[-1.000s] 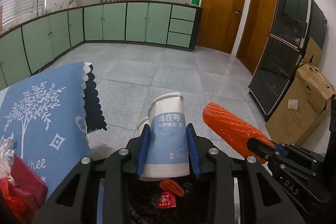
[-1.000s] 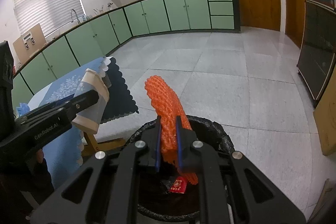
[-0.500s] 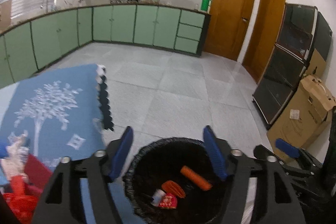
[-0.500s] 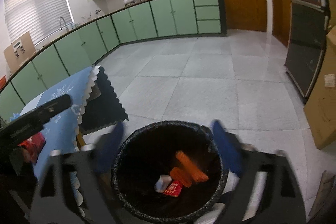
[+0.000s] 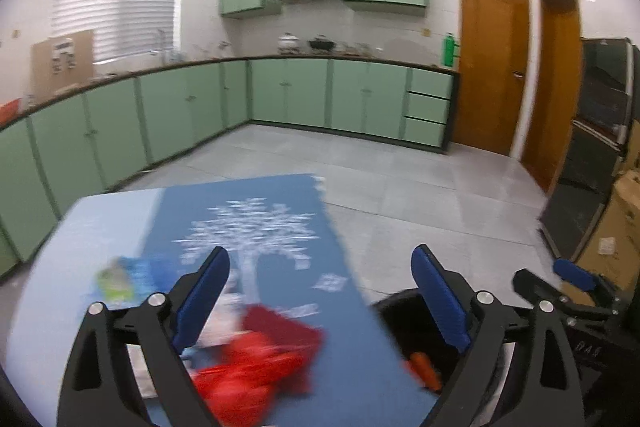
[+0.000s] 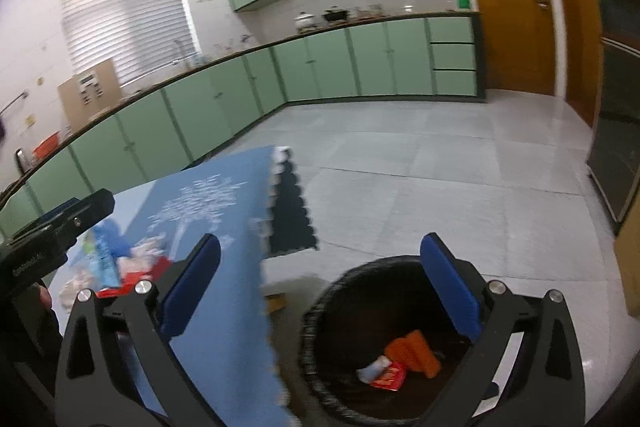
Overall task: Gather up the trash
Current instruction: 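Grasp the red plastic bag with the right gripper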
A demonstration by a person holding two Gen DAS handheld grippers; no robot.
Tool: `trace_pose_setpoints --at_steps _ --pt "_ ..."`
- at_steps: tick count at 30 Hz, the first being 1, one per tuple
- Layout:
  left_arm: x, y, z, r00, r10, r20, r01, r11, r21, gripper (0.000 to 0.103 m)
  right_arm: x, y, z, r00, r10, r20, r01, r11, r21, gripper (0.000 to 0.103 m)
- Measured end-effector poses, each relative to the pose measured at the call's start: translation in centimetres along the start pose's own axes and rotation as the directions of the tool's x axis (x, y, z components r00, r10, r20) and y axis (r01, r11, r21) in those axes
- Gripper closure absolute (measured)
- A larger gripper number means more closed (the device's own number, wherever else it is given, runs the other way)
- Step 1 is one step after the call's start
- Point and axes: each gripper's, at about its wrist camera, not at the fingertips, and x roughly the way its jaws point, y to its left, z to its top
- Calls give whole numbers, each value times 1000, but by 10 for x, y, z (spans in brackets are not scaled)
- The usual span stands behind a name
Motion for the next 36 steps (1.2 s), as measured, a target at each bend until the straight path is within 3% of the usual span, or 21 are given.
trace_pose_setpoints --at_steps 6,12,18,26,30,34,36 --pt "-24 75 -19 984 177 -4 -177 983 -56 13 13 57 -8 995 97 -25 -98 994 -52 6" --pt "-30 132 -51 958 277 -70 -283 954 -100 13 26 110 -23 984 168 -61 -174 978 -116 6" --pt "-32 157 -72 942 315 -113 -328 936 -124 13 35 146 -40 971 214 -105 -229 959 -167 6" --pt "-30 167 -84 936 326 -135 -343 931 -129 13 52 178 -53 961 227 -159 -261 932 -250 7" --pt "-30 172 -90 936 319 -150 -340 930 -141 13 63 186 -59 951 233 -201 -283 920 -270 23" --pt "-29 178 -92 933 321 -160 -345 927 -150 13 71 189 -64 938 244 -245 -308 913 -268 27" --pt "-28 179 -93 933 319 -166 -344 926 -154 13 71 190 -64 933 256 -252 -323 905 -276 37"
